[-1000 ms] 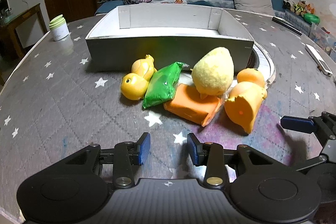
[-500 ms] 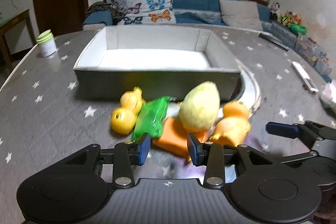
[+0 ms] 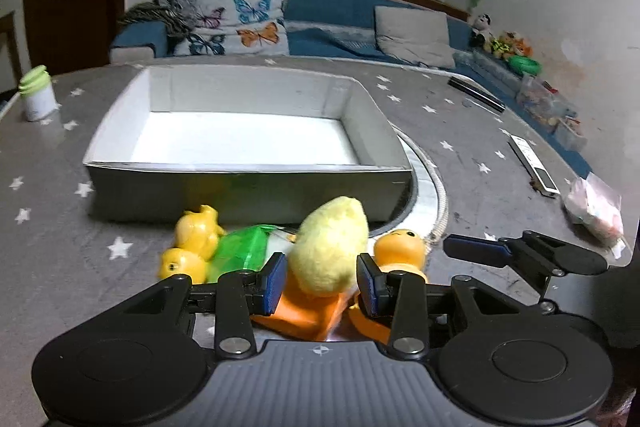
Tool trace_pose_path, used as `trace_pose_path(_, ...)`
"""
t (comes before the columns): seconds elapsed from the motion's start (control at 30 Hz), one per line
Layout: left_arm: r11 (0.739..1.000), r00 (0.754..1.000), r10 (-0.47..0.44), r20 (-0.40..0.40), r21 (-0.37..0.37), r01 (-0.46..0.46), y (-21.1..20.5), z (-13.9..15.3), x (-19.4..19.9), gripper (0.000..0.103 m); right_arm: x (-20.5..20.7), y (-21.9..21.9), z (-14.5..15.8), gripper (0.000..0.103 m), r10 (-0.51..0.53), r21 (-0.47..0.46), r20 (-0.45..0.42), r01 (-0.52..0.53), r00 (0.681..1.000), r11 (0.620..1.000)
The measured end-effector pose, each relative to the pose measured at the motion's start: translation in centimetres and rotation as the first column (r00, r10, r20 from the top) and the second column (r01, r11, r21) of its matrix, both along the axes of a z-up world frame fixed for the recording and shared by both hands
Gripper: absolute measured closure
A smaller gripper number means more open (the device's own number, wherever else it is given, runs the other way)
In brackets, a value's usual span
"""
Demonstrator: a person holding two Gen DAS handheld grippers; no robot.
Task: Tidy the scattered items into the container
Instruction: 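Close both grippers on the yellow plush chick from either side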
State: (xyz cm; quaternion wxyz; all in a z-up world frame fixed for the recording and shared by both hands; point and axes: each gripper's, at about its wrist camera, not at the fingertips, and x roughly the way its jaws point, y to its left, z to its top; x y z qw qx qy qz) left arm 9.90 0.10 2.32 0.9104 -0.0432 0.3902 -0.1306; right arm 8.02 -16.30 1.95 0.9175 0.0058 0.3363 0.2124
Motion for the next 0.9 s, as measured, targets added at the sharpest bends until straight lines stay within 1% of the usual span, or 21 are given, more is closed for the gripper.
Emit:
trace_pose_path(0.13,1.0,1.0,-0.006,-0.017,0.006,0.006,-0.3,-0.6,1.1,0.062,0.1,0.1,-0.2,0.01,0.008,0.003,-0.002,-0.008,1.0,1.0)
trace_pose_path(0.23,1.0,1.0,-0.008,-0.023,-0.005,0.007,-0.2,-0.9,1.3,0.061,0.3,0.5,-0.2,0.011,0.021,-0.009,0.019,-0.021,1.0,1.0)
trace_pose_path(0.3,1.0,0.999,-0.01,-0.03,-0.014,0.01,-0.1,-1.0,1.6,0.061,0.6,1.0,-0.2,0.012,0.04,-0.03,0.032,-0.04,0.999,0.999)
trace_pose_path(0.63,0.999,0.999,-0.027,-0.035,-0.034,0.026,0.4,-1.2,2.1,0.063,1.9,3.0,-0.4,0.012,0.124,-0.07,0.07,-0.119,0.99,0.99)
trace_pose_path(0.83,0.998,0.999,-0.034,-0.026,-0.055,0.032,1.2,-1.2,2.1,0.064,2.8,3.9,-1.1,0.019,0.163,-0.076,0.056,-0.158,0.985,0.984)
trace_pose_path(0.9,0.998,0.999,-0.034,-0.021,-0.05,0.033,1.3,-1.1,2.0,0.064,3.1,4.0,-1.2,0.027,0.179,-0.06,0.05,-0.176,0.983,0.983)
